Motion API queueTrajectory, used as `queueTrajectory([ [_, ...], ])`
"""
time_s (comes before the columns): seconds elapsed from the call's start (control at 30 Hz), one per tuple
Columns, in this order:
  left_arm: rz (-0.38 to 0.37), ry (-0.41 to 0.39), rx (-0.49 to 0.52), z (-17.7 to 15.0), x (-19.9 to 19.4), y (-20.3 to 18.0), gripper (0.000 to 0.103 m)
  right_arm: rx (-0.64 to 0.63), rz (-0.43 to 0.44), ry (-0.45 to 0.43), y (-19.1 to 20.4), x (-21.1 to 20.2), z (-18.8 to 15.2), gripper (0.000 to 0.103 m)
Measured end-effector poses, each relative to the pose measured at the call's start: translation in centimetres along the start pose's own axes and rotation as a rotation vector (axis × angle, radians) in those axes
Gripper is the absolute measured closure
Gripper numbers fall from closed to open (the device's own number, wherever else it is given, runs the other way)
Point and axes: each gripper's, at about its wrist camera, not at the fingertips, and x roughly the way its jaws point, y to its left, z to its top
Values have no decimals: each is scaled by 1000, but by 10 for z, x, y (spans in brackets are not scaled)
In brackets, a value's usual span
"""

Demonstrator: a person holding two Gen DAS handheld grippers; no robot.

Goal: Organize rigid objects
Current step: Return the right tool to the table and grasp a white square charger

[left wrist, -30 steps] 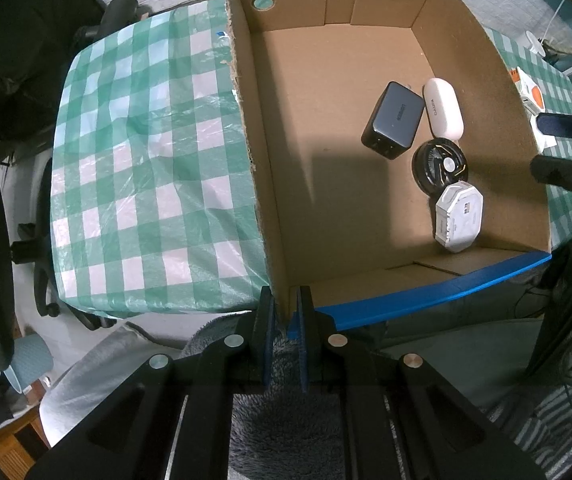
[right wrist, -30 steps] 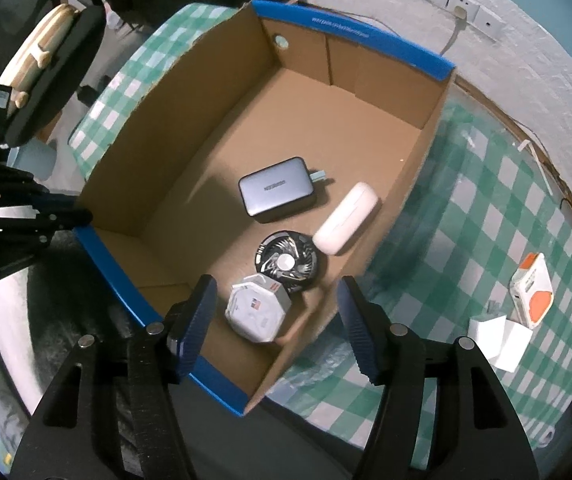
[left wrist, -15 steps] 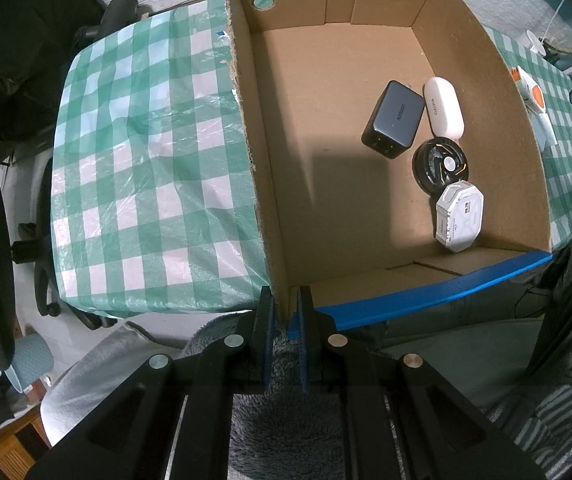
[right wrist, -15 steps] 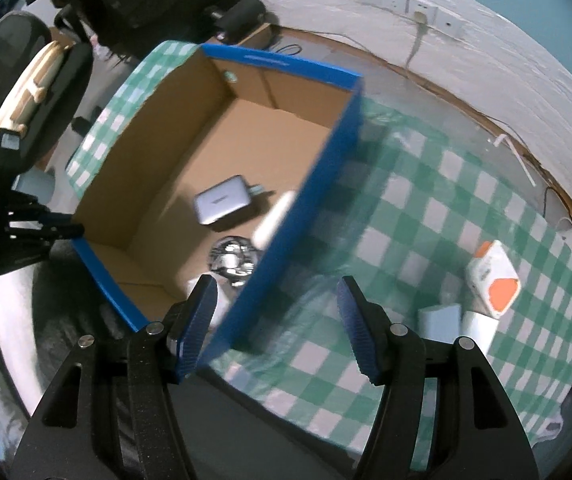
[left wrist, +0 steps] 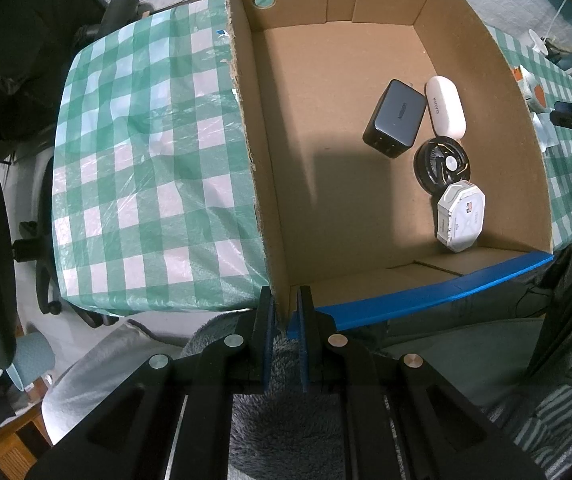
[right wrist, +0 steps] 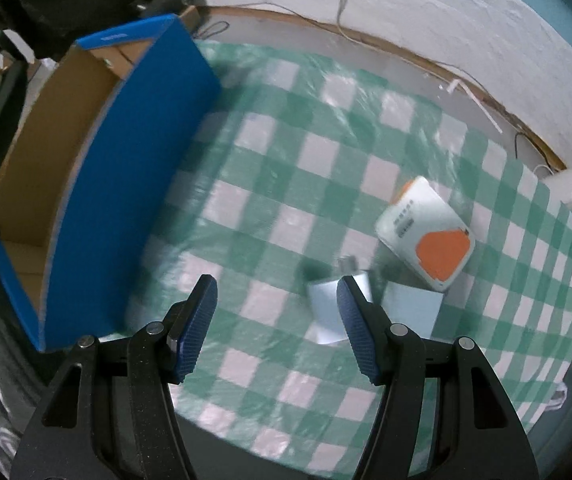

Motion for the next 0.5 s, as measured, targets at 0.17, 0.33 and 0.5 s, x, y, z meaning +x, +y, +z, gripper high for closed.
queueTrajectory([
  [0.17,0,0,0,0,0,0,94,7,-9,28,-17,22,-5,40],
  [0.33,-1,0,0,0,0,0,94,-11,-24,40,-21,39,-8,40],
  [0.5,2,3,2,-1,0,0,94,-26,-65,57,-25,53,-11,40],
])
